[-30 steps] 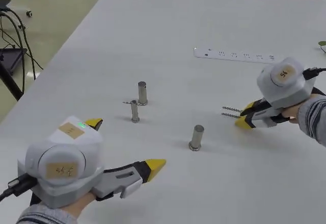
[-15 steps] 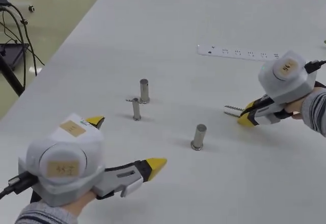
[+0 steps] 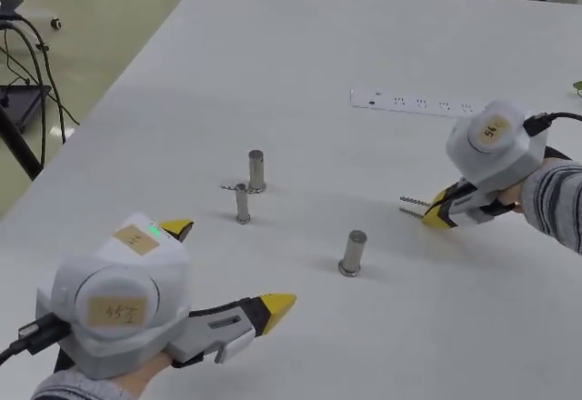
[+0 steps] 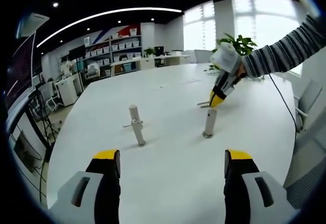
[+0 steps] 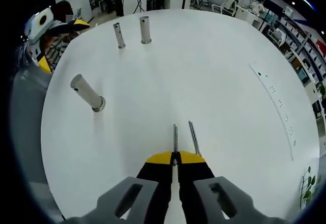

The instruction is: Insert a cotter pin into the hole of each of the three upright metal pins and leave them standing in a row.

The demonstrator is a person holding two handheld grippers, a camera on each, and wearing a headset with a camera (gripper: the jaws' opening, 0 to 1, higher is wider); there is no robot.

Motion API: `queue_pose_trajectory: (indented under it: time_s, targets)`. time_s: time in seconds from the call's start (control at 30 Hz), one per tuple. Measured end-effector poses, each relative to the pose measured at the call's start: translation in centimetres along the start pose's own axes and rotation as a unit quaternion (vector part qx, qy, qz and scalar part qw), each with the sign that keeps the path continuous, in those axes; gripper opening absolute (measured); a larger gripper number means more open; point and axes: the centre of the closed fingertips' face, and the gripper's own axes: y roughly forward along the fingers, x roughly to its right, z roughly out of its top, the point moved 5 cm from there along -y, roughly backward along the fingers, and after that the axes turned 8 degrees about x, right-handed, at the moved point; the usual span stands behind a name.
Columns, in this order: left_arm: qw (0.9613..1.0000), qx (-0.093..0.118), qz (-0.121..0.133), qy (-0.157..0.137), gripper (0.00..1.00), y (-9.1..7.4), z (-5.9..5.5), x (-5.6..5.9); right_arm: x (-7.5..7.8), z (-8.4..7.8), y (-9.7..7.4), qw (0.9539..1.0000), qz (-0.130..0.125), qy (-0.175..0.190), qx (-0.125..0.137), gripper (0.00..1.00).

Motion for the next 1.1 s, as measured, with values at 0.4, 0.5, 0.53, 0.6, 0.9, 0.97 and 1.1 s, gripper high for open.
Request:
queue_pose_trajectory:
  time_s: [0.4, 0.5, 0.53, 0.6, 0.9, 0.97, 1.1]
  targets:
    - [0.9999, 0.000, -0.013, 0.008, 0.76, -0.2, 0.6, 0.7, -1.0, 0.3, -2.1, 0.9994, -0.020, -0.018, 0.024, 0.00]
    - [0.9997, 0.001, -0.019, 0.015, 0.75, -0.2, 0.8, 1.0, -1.6, 0.6, -3.0, 0.9988, -0.024, -0.026, 0.035, 0.00]
    - [0.9997, 0.001, -0.019, 0.018, 0.74, -0.3, 0.9, 1.1, -1.8, 0.7, -3.3, 0.9985, -0.026, -0.030, 0.038, 0.00]
    - [0.9994, 0.002, -0.022, 0.025, 0.72, -0.3, 1.1, 1.4, -2.3, 0.9, -3.8, 0.9977, -0.029, -0.045, 0.041, 0.00]
    - [0.9986, 0.000, -0.051, 0.015, 0.66, -0.2, 1.3, 2.8, -5.1, 1.9, -5.0, 0.9935, -0.033, -0.087, 0.066, 0.00]
    - [0.9982, 0.000, -0.059, 0.011, 0.65, -0.2, 1.3, 3.1, -5.8, 2.2, -5.1, 0.9922, -0.033, -0.096, 0.072, 0.00]
    - [0.9972, -0.006, -0.074, 0.015, 0.63, -0.1, 1.3, 3.6, -7.1, 2.8, -5.2, 0.9883, -0.027, -0.124, 0.085, 0.00]
